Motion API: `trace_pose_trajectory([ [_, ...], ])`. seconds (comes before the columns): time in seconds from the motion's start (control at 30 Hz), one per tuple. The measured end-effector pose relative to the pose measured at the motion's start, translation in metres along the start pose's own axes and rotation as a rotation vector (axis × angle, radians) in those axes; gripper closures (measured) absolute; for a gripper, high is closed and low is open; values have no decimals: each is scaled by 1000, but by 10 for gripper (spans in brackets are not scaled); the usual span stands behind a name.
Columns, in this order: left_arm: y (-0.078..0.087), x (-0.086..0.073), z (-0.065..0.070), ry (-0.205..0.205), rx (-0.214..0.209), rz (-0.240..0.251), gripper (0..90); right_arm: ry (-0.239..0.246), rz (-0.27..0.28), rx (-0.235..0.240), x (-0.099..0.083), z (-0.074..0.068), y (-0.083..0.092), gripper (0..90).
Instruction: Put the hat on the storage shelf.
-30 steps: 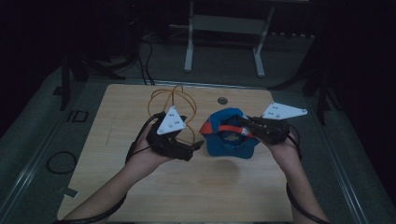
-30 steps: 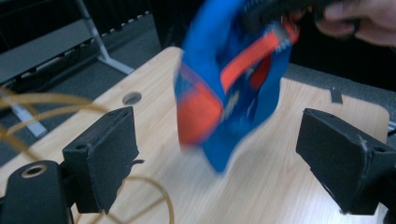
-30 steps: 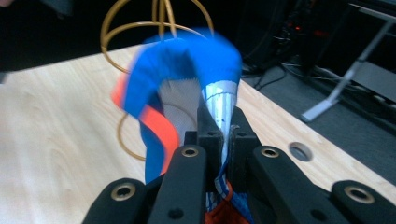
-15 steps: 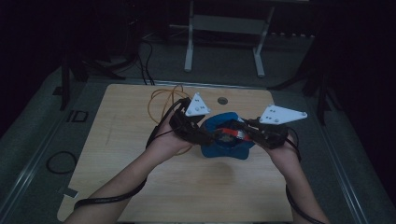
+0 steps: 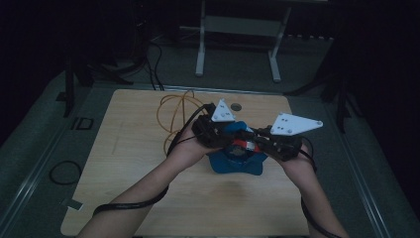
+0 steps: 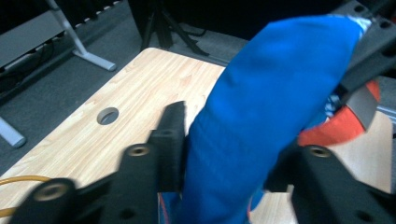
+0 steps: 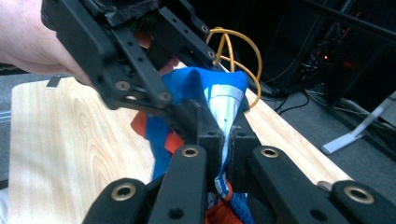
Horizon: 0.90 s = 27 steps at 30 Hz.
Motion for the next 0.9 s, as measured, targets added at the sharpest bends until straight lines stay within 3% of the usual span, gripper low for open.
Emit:
trace_pose_trajectory([
  [0.07, -3, 2, 2, 1, 1, 0, 689, 3, 1, -4, -1, 0, -1, 872],
  [0.13, -6, 4, 4, -17, 10, 1, 825, -7, 2, -12, -2, 1, 0, 872],
  [0.2, -8, 7, 6, -46, 34, -4, 882, -21, 6, -22, -3, 3, 1, 871],
  [0.43, -12, 11, 11, -120, 57, -22, 892, -35, 16, -32, -11, 9, 10, 863],
  [0.63, -10, 14, 14, -147, 66, -10, 892, -44, 36, -27, -14, 7, 19, 800],
  [0.77, -5, 14, 12, -170, 84, 4, 893, -47, 67, -22, -14, 4, 34, 717],
  [0.8, -2, 13, 10, -174, 88, 15, 892, -60, 90, -18, -14, 4, 45, 686],
  [0.87, -2, 13, 10, -174, 88, 15, 892, -62, 97, -19, -14, 4, 48, 686],
  [0.9, 4, 12, 7, -211, 73, 53, 892, -66, 118, -35, -13, 7, 59, 665],
])
Point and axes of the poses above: each handheld gripper's, and its own axes: y roughly backward along the jaws, x roughly out of its top, z roughly to its right, the point moved 6 cm from there along -y, roughly forward along the jaws, and after that the axes turned 10 degrees about -y, right-handed, at the moved point
